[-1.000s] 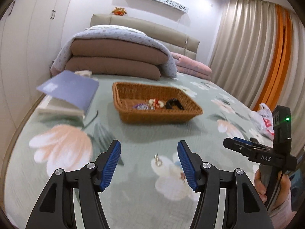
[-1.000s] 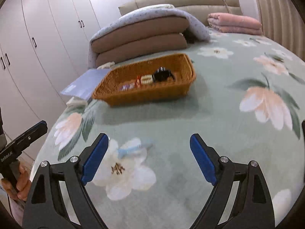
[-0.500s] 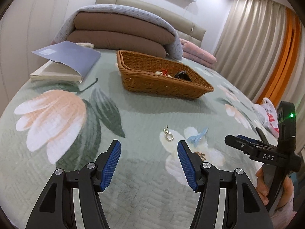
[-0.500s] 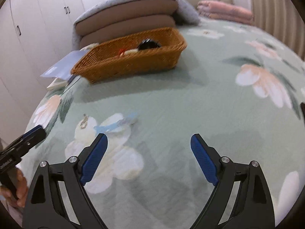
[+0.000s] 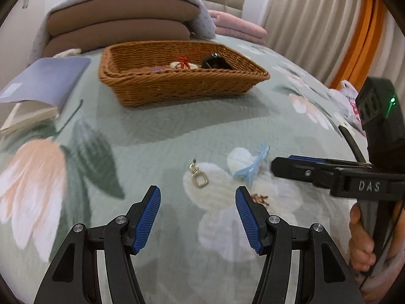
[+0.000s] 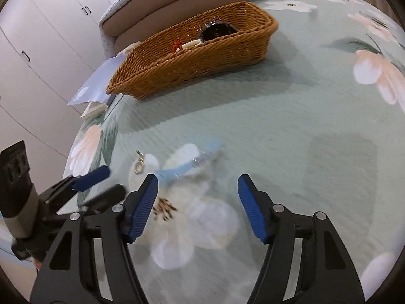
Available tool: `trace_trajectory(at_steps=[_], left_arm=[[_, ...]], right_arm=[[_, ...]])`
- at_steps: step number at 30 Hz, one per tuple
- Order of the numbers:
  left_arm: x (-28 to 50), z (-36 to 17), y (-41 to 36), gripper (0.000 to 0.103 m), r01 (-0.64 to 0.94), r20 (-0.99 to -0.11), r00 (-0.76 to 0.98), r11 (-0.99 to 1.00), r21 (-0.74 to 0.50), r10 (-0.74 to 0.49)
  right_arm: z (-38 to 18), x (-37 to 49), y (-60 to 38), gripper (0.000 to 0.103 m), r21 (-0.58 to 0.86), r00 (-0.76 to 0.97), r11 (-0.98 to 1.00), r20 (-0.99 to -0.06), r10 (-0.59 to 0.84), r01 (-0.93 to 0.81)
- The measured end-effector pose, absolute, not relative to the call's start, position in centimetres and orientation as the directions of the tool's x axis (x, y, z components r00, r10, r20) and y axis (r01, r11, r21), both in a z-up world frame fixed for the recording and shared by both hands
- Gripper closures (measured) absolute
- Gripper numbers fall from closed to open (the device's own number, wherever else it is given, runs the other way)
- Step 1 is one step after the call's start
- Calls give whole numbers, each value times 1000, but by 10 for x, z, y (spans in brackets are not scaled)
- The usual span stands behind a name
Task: Organize jewelry
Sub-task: 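Grasp gold clasp charm with left gripper while right gripper grasps light blue hair clip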
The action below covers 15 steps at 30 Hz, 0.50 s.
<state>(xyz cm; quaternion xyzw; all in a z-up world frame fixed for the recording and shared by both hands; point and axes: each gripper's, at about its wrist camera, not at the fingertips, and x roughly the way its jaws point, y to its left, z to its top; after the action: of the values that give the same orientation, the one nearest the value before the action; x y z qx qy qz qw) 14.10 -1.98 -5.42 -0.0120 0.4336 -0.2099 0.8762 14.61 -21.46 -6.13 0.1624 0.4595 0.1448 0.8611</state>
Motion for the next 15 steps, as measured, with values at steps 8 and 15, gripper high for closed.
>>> trace_trajectory(at_steps=[8,15], left_arm=[[151,-61,-28,41,385,-766,511,900,-203,-391],[160,-65,-32,63,361,-780,533,922,-140,-327]], right_arm=[[-67,175,-187,58,433,513,902,-771,377,-13],[-66,183,-159,73,242,565,969,-794,224,-45]])
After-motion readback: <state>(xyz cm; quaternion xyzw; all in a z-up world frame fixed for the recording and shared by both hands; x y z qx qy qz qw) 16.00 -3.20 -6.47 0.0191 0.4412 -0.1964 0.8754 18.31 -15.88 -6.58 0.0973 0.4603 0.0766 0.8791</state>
